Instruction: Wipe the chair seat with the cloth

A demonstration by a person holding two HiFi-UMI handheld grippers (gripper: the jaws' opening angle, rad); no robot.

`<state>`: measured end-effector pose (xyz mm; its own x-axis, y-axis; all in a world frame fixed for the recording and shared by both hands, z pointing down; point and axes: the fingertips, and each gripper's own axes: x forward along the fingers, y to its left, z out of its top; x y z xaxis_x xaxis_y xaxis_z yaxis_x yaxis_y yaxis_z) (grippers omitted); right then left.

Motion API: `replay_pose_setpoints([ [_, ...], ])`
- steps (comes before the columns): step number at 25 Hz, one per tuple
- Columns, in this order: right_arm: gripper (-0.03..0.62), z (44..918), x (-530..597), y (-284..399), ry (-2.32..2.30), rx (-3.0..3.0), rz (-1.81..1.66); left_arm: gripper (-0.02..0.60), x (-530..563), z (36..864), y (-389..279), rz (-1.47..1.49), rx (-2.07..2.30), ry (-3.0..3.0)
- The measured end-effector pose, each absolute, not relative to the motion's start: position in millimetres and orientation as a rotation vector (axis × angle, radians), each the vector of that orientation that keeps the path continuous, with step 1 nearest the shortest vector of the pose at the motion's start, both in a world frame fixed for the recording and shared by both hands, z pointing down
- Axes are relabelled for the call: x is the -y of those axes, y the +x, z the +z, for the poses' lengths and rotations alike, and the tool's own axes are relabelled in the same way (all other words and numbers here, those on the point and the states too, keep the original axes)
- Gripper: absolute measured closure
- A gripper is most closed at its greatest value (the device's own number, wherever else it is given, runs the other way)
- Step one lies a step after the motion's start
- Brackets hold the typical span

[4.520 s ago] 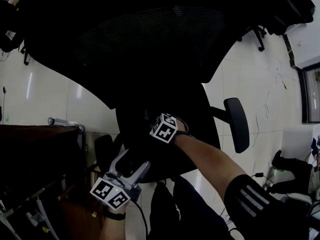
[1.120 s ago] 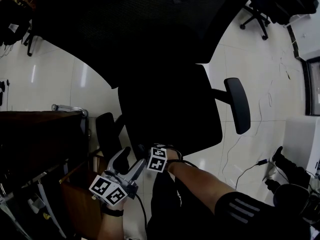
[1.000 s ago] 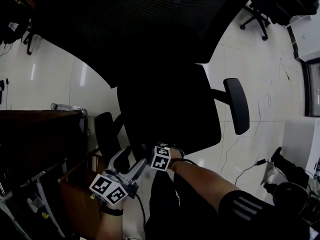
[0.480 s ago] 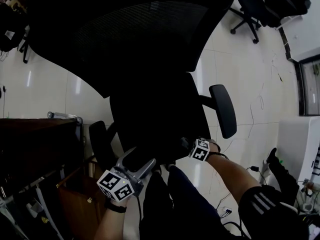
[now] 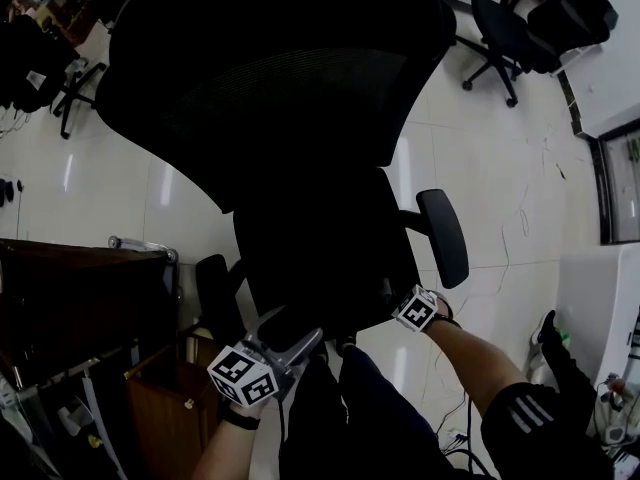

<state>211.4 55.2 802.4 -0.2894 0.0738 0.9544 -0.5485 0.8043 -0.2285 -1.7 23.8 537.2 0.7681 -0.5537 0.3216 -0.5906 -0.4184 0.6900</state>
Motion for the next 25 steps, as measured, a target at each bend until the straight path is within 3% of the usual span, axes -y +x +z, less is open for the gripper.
replay_pose_setpoints([
  [6,0.563,687,-69,137,0.467,2.052,0.756,0.249,-51,489,-9,0.073,0.823,2.131],
  [14,0.563,483,-68,69,0.588,2.462,0.585,0.249,-81,414,-8,0.056,0.734,2.274],
  [20,0.563,365,-104,73,0.693,2.654,0.555,0.249,-128,356,3,0.000,0.748,2.344],
  [25,0.563,324,-158,98,0.678,2.759,0.522,0.249,-178,325,30,-0.031,0.815,2.383],
])
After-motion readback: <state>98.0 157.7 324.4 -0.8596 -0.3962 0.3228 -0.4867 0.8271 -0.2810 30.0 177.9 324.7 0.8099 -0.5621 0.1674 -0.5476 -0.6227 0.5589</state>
